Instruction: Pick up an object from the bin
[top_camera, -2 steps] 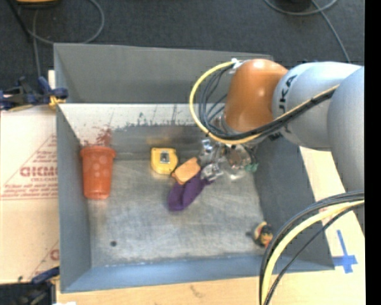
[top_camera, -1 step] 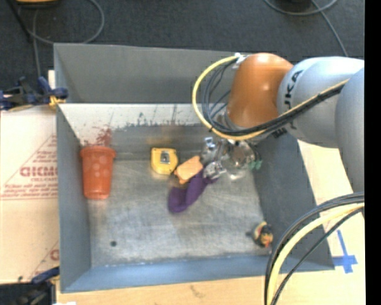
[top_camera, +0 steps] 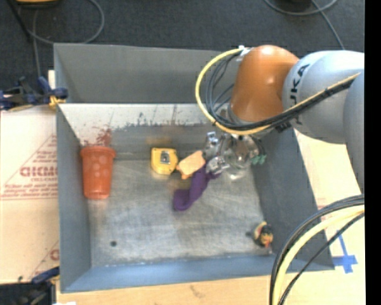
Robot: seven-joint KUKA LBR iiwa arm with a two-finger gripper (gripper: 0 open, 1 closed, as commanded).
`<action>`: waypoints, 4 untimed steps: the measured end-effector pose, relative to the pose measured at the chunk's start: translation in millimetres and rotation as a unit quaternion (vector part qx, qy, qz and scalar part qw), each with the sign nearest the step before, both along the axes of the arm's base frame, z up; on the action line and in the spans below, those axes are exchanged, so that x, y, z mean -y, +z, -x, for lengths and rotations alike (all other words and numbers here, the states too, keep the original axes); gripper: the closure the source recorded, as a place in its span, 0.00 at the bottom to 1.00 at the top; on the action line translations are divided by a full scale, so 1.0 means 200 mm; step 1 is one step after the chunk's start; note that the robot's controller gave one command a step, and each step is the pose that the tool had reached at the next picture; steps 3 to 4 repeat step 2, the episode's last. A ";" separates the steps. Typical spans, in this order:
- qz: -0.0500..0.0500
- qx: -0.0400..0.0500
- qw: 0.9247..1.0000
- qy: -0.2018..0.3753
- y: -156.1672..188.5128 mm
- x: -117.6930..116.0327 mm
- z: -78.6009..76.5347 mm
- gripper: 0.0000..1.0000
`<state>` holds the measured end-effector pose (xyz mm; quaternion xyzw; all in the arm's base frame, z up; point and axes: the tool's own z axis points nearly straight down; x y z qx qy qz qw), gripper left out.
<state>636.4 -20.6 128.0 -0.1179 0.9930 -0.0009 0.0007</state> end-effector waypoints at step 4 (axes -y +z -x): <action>0.000 0.001 1.000 0.000 0.18 0.00 0.00 1.00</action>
Offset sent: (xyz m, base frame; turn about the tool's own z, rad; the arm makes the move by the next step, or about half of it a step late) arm 0.0000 0.0000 0.0028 0.0000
